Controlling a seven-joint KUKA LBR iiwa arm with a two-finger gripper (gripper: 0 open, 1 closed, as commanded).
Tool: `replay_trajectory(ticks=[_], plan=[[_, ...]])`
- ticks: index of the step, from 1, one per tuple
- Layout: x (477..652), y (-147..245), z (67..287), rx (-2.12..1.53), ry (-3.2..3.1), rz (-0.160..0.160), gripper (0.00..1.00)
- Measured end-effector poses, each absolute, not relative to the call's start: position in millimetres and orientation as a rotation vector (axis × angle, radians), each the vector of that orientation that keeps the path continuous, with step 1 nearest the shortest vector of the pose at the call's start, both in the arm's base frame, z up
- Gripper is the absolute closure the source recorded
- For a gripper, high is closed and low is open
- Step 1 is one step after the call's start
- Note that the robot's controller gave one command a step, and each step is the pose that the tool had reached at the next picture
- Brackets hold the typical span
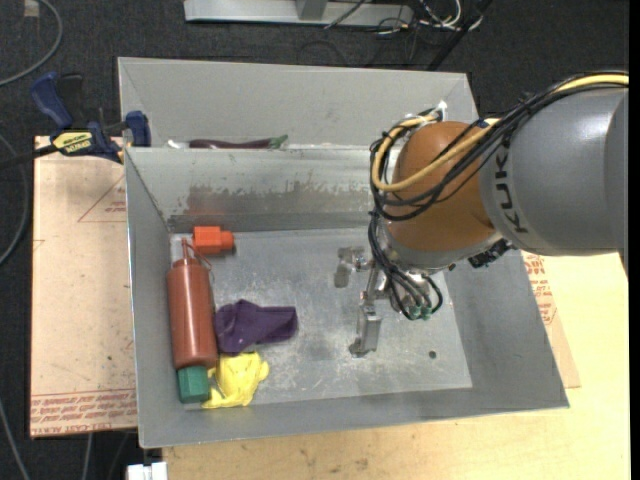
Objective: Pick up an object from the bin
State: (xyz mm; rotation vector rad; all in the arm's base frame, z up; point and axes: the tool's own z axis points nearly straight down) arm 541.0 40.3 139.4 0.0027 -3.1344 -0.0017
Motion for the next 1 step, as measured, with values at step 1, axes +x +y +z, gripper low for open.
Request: replay_trajectory(ticks=[1], plan=[[542.7,40.2,143.6,0.001,-3.141,-0.002,0.0]])
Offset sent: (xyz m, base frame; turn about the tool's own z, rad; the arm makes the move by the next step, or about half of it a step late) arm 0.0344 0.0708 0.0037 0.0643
